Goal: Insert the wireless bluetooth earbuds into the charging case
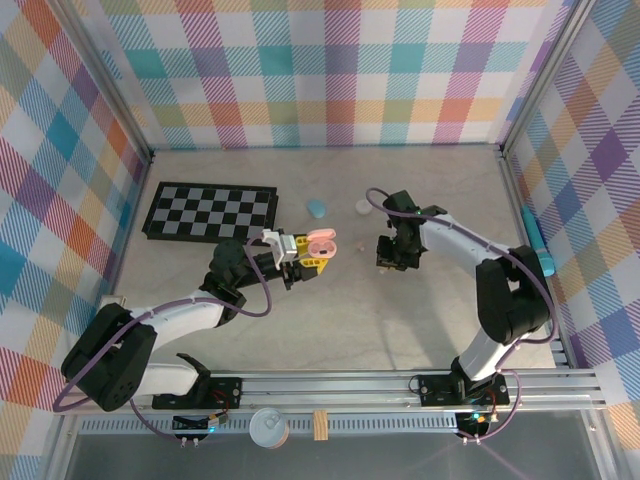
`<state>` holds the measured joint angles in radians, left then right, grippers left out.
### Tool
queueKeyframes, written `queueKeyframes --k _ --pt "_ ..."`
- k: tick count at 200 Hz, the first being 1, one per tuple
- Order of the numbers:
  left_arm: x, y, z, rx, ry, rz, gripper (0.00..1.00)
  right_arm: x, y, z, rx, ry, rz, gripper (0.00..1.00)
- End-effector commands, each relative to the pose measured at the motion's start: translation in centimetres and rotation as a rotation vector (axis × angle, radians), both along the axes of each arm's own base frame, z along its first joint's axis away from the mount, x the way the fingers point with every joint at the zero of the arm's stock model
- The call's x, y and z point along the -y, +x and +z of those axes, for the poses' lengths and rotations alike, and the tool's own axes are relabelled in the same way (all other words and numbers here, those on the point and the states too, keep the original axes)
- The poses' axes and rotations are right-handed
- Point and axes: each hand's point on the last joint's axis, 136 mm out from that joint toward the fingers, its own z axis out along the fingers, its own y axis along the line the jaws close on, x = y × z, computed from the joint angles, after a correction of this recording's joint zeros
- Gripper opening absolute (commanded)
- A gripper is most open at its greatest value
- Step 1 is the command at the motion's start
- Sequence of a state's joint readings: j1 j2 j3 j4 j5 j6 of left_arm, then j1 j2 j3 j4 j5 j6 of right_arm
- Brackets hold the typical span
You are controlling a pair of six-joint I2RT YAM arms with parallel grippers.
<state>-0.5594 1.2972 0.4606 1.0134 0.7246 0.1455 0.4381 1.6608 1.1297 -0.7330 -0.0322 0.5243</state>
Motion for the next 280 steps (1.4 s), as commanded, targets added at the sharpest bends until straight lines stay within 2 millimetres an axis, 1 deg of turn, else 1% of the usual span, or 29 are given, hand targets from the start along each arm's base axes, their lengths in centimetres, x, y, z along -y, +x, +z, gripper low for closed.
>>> queueKeyframes --k 1,45,69,129,156,169,213,228,255,280 --pt "0.1 0.5 -0.8 0.019 0.042 -0.003 0.29 1.3 -0.7 1.7 0.011 -0.105 -0.021 0.19" --pt "0.7 1.8 -1.9 -0.002 0.054 0.016 0.29 1.0 -1.0 4.1 0.065 -0.129 0.010 0.19" --pt "0.9 2.3 -2.2 -0.015 0.053 0.019 0.29 1.2 -1.1 5.3 0.087 -0.179 0.026 0.19" --pt "1.3 3.1 -3.2 -0.039 0.073 0.026 0.29 0.5 -1.3 6.9 0.123 -0.268 0.080 0.19" --pt "1.5 3.5 -3.7 -0.053 0.083 0.030 0.29 -1.2 -1.3 8.2 0.189 -0.195 0.125 0.20" --pt "1.5 3.6 -3.6 -0.052 0.082 0.030 0.29 -2.2 -1.3 9.0 0.223 -0.143 0.149 0.20" --pt "1.7 3.7 -4.0 -0.070 0.099 0.024 0.29 -6.3 -1.6 12.8 0.377 0.057 0.275 0.19" --pt "1.7 3.6 -4.1 -0.075 0.102 0.018 0.29 -7.4 -1.7 14.0 0.420 0.112 0.305 0.19" --pt "1.8 3.5 -4.1 -0.077 0.106 0.012 0.29 -9.0 -1.8 15.6 0.510 0.133 0.382 0.19" --pt "1.8 3.4 -4.1 -0.078 0.108 0.006 0.29 -10.1 -2.0 15.9 0.542 0.115 0.442 0.19"
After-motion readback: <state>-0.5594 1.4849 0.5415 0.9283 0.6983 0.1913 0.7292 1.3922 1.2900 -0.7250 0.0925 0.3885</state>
